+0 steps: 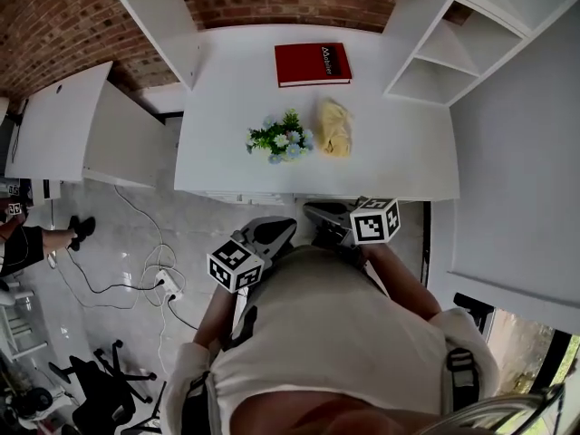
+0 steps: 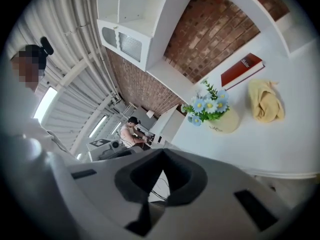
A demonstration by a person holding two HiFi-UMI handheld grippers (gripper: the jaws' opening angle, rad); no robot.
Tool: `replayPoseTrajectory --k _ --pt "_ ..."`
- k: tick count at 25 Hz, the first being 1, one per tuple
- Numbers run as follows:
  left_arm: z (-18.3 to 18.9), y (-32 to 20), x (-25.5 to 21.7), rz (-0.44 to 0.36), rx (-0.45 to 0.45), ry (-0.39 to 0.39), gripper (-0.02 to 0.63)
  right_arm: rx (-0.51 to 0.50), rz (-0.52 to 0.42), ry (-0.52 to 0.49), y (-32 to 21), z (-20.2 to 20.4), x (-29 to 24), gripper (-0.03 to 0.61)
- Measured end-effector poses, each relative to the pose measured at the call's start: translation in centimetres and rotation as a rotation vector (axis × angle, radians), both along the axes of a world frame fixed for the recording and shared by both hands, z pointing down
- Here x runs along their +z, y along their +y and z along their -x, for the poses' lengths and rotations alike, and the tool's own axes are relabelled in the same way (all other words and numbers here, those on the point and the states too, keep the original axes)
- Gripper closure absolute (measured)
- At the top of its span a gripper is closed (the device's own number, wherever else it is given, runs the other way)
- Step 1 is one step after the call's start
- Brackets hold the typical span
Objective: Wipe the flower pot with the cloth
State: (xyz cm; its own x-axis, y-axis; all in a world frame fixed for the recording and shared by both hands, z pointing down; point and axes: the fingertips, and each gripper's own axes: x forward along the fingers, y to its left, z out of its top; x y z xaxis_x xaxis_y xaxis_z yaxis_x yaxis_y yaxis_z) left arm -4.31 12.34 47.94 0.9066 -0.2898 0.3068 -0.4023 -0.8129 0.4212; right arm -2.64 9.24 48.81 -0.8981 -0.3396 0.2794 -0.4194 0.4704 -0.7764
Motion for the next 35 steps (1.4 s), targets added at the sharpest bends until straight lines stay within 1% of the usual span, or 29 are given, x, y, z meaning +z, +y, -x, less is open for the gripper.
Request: replayPoseTrajectory --k 4,9,14,16,19,21,24,25,26,28,29,30,31,32,34,35 --pt "-2.2 -2.1 0.5 -0.002 0.006 -0.052 0.592 0.004 0.014 -0.037 -2.9 -2.4 0.0 0.568" --pt "-5.5 -4.5 0.4 -0.004 0.001 -0.095 0.592 0.017 0.042 -0.066 -6.1 -6.0 0.2 0.568" --pt "-8.1 -6.0 0.8 0.029 -0.019 -0.118 0.592 -0.044 0.067 -0.065 -7.9 -8.2 1.2 0.568" --pt "-8.7 -6.6 1.1 0.039 -0.044 -0.126 0.592 -0.072 0.061 -0.047 -8.6 -8.9 1.8 0.568" --pt "-8.9 -7.4 1.6 0.055 -0.096 -0.142 0.592 -0.093 0.033 0.022 -10.2 -10.2 3.0 0.568" --pt "-9.1 -7.8 1.6 0.071 -0.137 -0.141 0.592 -0.081 0.009 0.064 -12.0 -11.4 3.6 0.568" --pt "-9.1 -8.3 1.9 0.100 -0.192 -0.141 0.592 -0.041 -0.062 0.140 -15.5 -13.3 4.1 0.566" --pt "-8.9 -8.5 2.0 0.109 -0.205 -0.139 0.592 -0.031 -0.082 0.168 -16.6 -13.8 4.2 0.546" --pt "-8.7 -8.6 2.1 0.117 -0.215 -0.138 0.592 -0.025 -0.092 0.192 -17.7 -14.2 4.5 0.478" --pt "-8.1 -8.6 2.2 0.126 -0.229 -0.138 0.592 -0.016 -0.096 0.239 -19.3 -14.5 5.1 0.461" --pt "-7.7 -8.6 2.2 0.128 -0.234 -0.138 0.592 -0.010 -0.097 0.265 -20.0 -14.6 5.5 0.439" --pt "-7.3 -8.7 2.2 0.130 -0.239 -0.136 0.592 -0.003 -0.098 0.294 -20.7 -14.6 6.0 0.405" --pt "-6.9 -8.9 2.2 0.129 -0.243 -0.133 0.592 0.002 -0.099 0.329 -21.3 -14.6 6.7 0.356" --pt "-6.4 -9.1 2.1 0.128 -0.247 -0.129 0.592 0.005 -0.099 0.370 -21.9 -14.6 7.6 0.320" --pt "-5.3 -9.7 2.1 0.124 -0.255 -0.115 0.592 0.001 -0.091 0.474 -22.6 -14.5 10.0 0.270" --pt "-4.6 -10.0 2.1 0.120 -0.259 -0.108 0.592 -0.004 -0.080 0.524 -22.8 -14.5 11.3 0.267"
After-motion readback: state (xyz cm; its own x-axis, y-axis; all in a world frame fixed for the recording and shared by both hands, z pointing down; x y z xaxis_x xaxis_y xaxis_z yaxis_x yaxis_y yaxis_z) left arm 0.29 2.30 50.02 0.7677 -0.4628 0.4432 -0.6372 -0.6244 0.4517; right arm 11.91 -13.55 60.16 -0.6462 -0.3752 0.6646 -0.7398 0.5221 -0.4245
